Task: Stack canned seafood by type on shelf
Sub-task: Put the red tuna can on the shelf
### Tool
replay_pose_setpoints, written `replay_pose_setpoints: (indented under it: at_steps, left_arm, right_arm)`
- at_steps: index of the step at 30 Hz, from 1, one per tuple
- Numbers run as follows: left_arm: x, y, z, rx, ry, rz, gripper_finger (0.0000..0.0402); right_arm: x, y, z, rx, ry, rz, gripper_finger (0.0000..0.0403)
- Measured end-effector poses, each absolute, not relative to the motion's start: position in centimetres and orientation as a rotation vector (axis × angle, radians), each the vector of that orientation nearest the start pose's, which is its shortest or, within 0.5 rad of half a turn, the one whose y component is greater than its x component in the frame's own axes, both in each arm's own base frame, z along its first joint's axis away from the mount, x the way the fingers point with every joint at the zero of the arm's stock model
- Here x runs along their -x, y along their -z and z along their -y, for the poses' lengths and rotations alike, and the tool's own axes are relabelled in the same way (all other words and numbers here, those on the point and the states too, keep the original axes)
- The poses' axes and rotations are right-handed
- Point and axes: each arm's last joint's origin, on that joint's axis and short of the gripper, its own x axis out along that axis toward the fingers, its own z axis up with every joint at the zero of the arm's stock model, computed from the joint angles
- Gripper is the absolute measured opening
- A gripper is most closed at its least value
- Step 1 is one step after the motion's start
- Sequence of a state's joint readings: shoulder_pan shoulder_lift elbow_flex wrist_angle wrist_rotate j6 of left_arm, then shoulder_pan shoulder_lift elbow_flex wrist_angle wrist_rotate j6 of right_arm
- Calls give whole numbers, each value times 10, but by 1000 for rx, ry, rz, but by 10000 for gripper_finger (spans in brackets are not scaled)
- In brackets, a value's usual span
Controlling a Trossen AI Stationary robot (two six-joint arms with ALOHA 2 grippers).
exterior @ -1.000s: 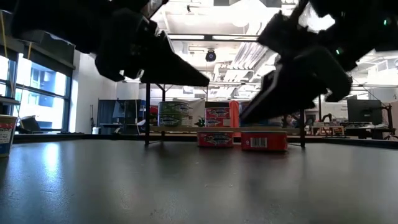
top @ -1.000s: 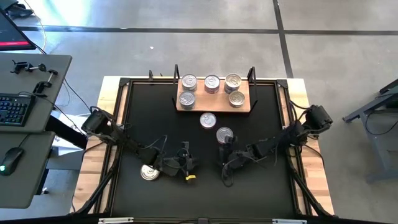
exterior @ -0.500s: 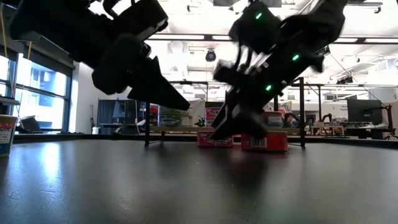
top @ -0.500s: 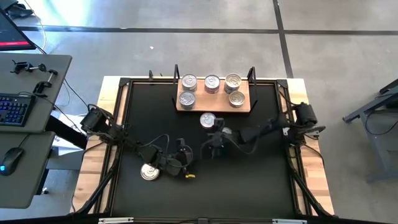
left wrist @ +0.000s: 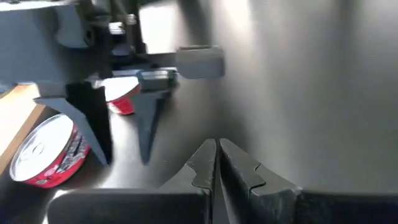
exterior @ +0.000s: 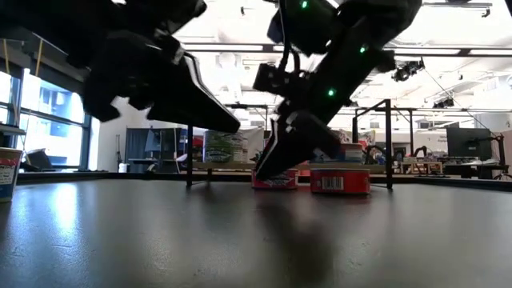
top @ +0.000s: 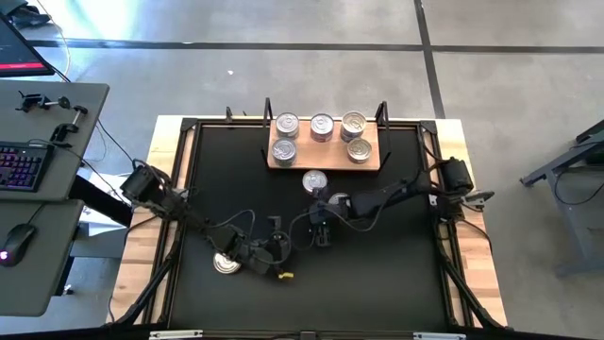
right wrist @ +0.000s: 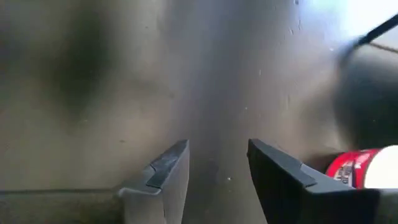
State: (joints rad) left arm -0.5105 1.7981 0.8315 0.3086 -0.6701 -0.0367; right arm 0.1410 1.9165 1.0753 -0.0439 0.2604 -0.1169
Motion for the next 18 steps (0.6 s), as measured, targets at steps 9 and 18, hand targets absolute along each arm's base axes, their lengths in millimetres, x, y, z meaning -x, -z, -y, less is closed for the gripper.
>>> replay_pose_setpoints:
  at_steps: [9, 18]
  left_arm:
    - [-300, -138, 158, -362, -171, -542, 10]
    - [-301, -138, 157, -360, -177, -541, 10]
  right_arm:
    - [-369, -141, -18, 351, 440, -939, 130]
    - [-373, -140, 26, 86, 363, -928, 30]
